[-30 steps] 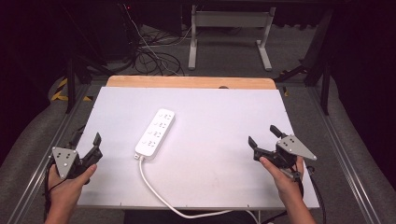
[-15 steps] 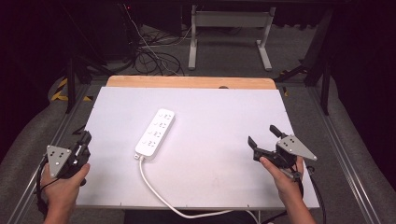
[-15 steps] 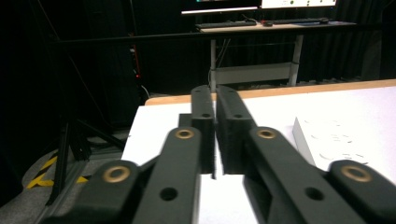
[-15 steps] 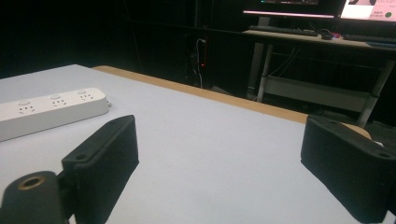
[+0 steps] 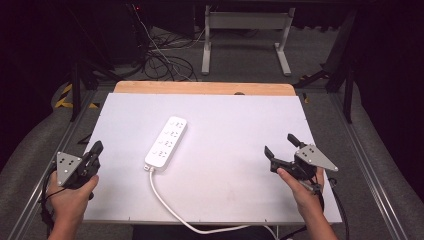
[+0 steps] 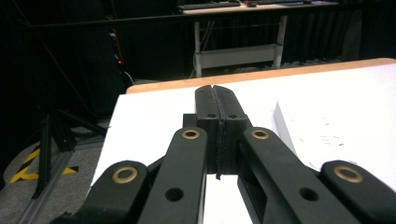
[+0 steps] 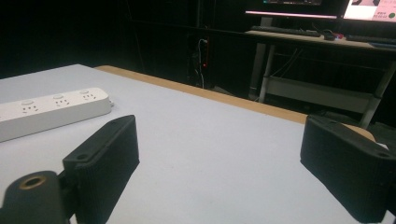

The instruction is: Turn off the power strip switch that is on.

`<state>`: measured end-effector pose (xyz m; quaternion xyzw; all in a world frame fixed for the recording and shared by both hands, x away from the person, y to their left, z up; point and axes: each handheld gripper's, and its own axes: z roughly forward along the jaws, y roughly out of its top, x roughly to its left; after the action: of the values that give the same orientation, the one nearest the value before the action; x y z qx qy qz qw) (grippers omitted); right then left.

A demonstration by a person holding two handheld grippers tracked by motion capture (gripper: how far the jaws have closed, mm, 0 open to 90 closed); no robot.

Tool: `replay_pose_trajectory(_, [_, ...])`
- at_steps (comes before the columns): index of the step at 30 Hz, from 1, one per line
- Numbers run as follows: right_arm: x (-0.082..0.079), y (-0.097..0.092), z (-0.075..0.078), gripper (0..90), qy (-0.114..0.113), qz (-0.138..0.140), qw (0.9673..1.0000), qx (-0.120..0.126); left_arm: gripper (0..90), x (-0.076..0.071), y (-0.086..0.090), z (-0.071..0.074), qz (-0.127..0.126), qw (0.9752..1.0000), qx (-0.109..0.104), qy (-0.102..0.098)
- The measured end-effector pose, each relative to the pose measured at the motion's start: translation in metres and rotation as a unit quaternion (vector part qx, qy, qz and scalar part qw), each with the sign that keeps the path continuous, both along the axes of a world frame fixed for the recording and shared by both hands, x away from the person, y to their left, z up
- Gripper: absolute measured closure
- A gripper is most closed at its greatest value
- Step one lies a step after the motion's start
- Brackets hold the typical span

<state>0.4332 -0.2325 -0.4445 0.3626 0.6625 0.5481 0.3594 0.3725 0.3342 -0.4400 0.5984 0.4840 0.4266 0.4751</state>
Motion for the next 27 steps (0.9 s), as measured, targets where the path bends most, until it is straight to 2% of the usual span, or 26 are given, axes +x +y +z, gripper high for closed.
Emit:
replay_pose_trajectory(5, [0.000,-0.001,-0.001,12.4,0.000,-0.001,1.0000,-0.003,90.0,0.003,-0.007,0.003,-0.015,0.9999,0.003,-0.001])
replay_pose_trajectory(10, [0.000,-0.002,0.000,12.5,-0.002,0.000,1.0000,-0.002,90.0,0.008,-0.012,0.005,-0.016,0.9999,0.002,0.000])
replay_pose_trajectory(15, [0.000,-0.002,0.000,12.5,-0.002,0.001,1.0000,-0.004,90.0,0.014,-0.022,0.005,-0.016,0.9998,0.013,0.008])
replay_pose_trajectory(27, [-0.001,-0.001,-0.001,12.8,-0.002,-0.001,0.9999,-0.011,90.0,0.021,-0.034,0.006,-0.052,0.9980,0.031,0.020])
